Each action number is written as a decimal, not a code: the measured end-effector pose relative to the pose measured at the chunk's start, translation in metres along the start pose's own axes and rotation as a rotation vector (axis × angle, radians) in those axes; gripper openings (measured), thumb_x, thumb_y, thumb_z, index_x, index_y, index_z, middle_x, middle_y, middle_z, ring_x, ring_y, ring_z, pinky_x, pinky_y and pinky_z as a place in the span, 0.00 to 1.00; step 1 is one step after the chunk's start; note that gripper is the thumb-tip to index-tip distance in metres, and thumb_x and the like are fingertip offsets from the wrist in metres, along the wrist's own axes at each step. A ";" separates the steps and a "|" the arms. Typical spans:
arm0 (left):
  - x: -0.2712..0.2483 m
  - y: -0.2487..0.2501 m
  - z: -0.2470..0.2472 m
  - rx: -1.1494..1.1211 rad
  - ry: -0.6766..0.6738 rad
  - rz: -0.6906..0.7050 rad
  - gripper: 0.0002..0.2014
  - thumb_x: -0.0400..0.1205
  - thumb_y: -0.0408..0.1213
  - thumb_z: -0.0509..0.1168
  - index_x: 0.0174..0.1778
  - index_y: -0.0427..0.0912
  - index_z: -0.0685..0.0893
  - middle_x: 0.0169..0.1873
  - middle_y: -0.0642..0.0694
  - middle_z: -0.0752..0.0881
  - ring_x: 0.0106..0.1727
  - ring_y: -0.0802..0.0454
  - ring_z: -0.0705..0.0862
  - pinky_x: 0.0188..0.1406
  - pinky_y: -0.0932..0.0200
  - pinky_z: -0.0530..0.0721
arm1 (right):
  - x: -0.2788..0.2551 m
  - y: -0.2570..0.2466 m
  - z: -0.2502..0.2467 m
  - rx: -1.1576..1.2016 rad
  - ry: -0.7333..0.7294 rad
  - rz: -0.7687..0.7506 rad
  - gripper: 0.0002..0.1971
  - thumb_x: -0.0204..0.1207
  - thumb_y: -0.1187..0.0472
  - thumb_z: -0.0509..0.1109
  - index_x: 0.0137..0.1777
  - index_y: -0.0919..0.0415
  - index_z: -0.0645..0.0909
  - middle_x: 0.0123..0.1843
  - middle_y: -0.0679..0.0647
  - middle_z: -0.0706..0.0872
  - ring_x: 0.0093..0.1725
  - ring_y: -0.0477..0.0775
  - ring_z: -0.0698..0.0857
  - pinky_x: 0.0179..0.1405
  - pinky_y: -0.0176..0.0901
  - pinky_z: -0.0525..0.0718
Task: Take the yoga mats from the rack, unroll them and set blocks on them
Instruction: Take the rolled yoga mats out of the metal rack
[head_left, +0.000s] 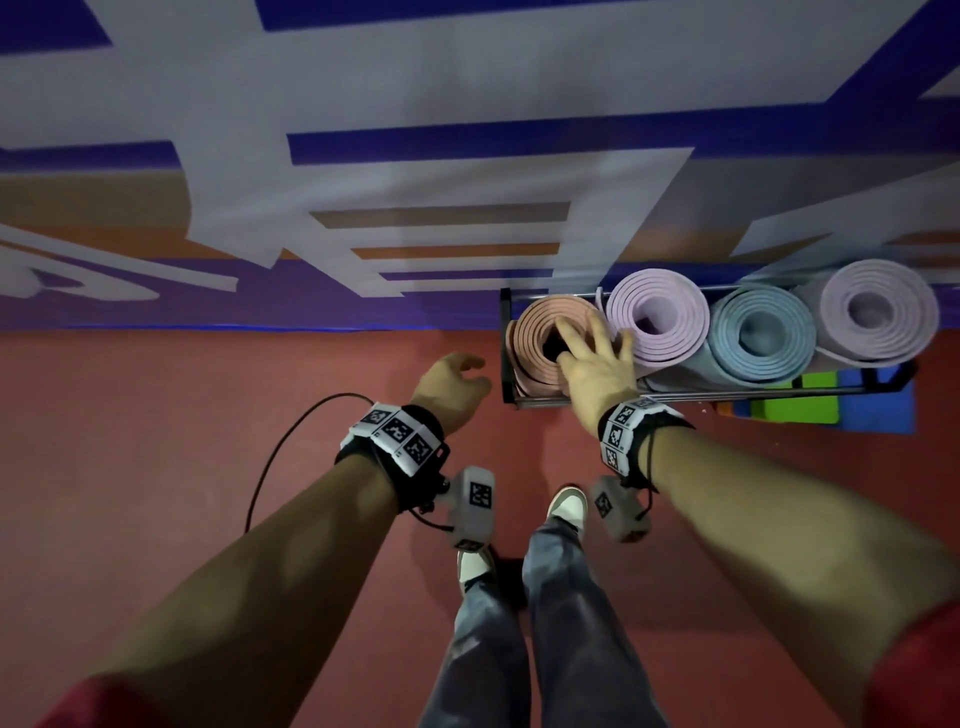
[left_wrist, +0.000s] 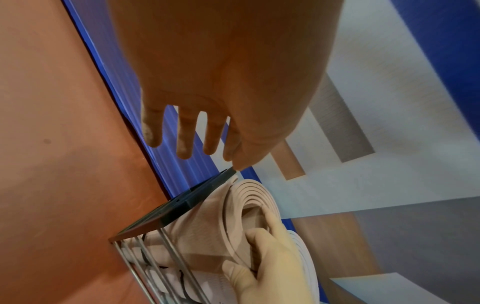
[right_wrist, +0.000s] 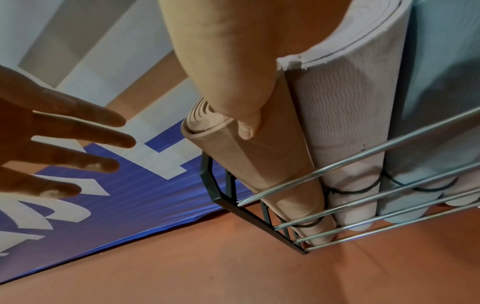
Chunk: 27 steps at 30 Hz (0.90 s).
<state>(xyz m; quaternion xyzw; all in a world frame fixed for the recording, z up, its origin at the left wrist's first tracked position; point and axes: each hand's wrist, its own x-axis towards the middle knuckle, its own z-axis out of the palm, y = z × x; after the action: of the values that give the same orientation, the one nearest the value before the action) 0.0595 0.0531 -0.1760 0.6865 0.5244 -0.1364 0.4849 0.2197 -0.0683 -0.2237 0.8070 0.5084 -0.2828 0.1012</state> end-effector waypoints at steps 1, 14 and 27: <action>-0.001 0.003 -0.002 -0.001 0.002 0.011 0.20 0.83 0.37 0.65 0.72 0.45 0.80 0.70 0.45 0.82 0.66 0.48 0.81 0.57 0.62 0.74 | -0.002 0.000 -0.003 0.005 0.011 -0.007 0.18 0.69 0.74 0.66 0.55 0.55 0.78 0.88 0.46 0.41 0.85 0.67 0.35 0.79 0.79 0.44; -0.035 0.060 -0.037 -0.055 0.012 0.087 0.23 0.82 0.32 0.67 0.75 0.39 0.77 0.71 0.40 0.81 0.70 0.46 0.80 0.63 0.59 0.75 | -0.039 0.009 -0.072 0.042 0.097 -0.116 0.20 0.67 0.73 0.69 0.58 0.58 0.81 0.85 0.45 0.56 0.86 0.61 0.41 0.79 0.76 0.54; -0.074 0.124 -0.052 0.017 -0.066 0.256 0.36 0.81 0.27 0.62 0.85 0.51 0.63 0.65 0.37 0.81 0.55 0.37 0.87 0.51 0.50 0.82 | -0.071 0.009 -0.140 0.022 0.313 -0.205 0.26 0.67 0.74 0.70 0.66 0.60 0.81 0.73 0.50 0.74 0.81 0.53 0.62 0.74 0.67 0.63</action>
<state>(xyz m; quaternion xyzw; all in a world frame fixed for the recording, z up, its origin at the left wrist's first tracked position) 0.1177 0.0544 -0.0346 0.7471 0.4152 -0.1005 0.5093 0.2540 -0.0639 -0.0701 0.7861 0.5945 -0.1682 -0.0172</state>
